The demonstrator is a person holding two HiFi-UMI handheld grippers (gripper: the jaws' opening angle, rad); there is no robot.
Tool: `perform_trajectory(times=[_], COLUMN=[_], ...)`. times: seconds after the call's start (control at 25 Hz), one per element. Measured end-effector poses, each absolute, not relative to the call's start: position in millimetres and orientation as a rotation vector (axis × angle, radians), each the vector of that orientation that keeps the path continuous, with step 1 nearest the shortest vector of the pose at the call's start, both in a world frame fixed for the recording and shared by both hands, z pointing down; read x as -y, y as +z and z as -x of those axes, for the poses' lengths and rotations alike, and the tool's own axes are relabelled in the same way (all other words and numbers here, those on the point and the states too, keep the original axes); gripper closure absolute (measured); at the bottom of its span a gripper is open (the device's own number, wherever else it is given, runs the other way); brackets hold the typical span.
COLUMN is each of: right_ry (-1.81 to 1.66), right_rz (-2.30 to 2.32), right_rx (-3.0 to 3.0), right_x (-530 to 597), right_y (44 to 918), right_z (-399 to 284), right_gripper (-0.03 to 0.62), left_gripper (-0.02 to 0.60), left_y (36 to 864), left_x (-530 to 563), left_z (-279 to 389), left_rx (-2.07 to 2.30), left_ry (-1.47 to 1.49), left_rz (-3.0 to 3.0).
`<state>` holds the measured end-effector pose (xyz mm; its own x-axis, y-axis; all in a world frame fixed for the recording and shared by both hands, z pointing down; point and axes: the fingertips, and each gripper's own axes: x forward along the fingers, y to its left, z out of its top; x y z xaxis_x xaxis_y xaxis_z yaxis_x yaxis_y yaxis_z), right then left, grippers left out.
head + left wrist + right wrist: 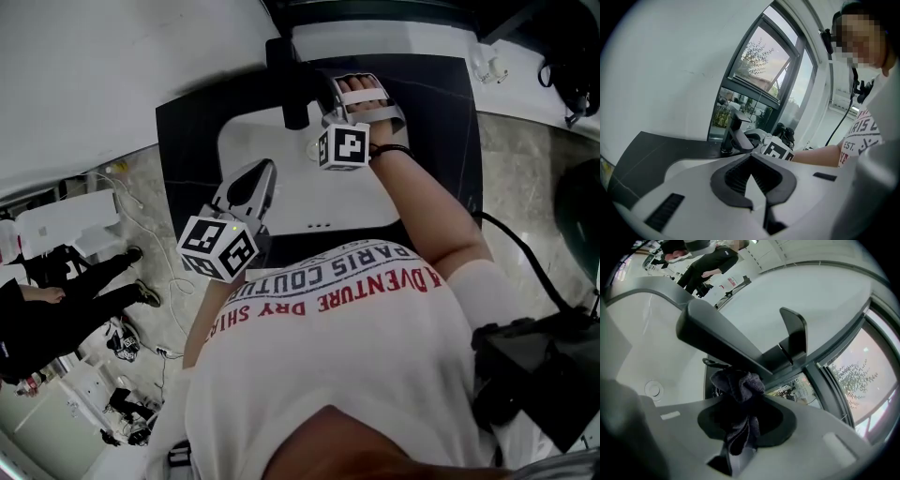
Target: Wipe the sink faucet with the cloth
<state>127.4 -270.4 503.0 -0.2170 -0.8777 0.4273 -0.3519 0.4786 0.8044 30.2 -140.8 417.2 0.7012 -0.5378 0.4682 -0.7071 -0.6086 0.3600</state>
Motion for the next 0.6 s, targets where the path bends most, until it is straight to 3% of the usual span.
perform_trajectory(times=[0.6], right_ry=[-0.665], right_rz=[-0.859], right_rx=[1.694], right_x=[270.6], right_y=[555.9], right_z=[-126.2], right_gripper=[0.517], left_gripper=[0.581], left_y=[422.3], left_x=[143.3], left_z=[-13.1], left_rx=[0.993], left_ry=[0.414], left_rz=[-2.350])
